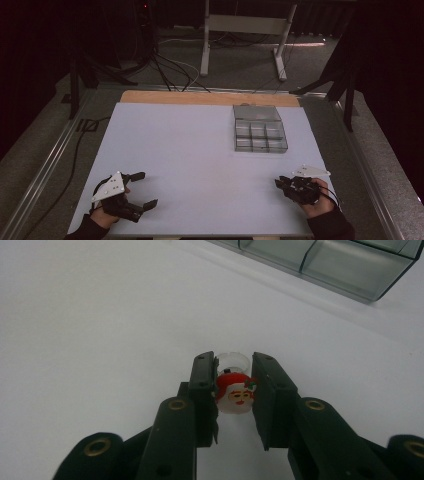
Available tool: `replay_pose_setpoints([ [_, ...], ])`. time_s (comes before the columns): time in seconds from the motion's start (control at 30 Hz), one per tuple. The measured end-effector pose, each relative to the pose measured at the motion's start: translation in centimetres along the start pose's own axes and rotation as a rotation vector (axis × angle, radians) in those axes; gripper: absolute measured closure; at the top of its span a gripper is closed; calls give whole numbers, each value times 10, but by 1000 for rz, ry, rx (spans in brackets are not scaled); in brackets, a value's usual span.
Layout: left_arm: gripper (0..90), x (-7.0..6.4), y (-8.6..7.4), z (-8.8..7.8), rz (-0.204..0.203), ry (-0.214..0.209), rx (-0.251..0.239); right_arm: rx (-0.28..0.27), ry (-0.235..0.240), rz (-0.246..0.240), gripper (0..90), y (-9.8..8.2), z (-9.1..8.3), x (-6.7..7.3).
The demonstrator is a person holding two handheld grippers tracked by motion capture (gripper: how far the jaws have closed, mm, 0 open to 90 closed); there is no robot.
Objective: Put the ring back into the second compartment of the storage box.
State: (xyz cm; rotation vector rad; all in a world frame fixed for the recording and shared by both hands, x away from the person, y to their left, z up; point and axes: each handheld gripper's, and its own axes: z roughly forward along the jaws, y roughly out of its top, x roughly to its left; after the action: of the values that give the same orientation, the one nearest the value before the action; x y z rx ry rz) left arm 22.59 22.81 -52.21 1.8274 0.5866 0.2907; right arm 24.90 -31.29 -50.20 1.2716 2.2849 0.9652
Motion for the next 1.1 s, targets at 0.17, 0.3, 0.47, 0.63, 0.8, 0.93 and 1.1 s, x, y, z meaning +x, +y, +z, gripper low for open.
replay_pose_setpoints([
  [0.17,1,0,0,0,2,-1,0,-7,-2,-3,724,3,-1,0],
  [0.3,1,0,0,0,0,-1,0,-14,-3,-7,724,7,-2,0],
  [0.47,1,0,0,0,-1,-1,2,-18,-1,-15,724,13,-1,1],
  [0.63,1,0,0,0,4,-1,5,-28,-1,-11,724,19,0,2],
  [0.8,1,0,0,0,4,-1,4,-27,4,-21,724,24,2,4],
  [0.93,1,0,0,0,4,-3,3,-32,2,-24,724,29,2,4],
  [1.1,1,-1,0,0,6,-4,1,-33,-2,-26,724,35,3,3],
])
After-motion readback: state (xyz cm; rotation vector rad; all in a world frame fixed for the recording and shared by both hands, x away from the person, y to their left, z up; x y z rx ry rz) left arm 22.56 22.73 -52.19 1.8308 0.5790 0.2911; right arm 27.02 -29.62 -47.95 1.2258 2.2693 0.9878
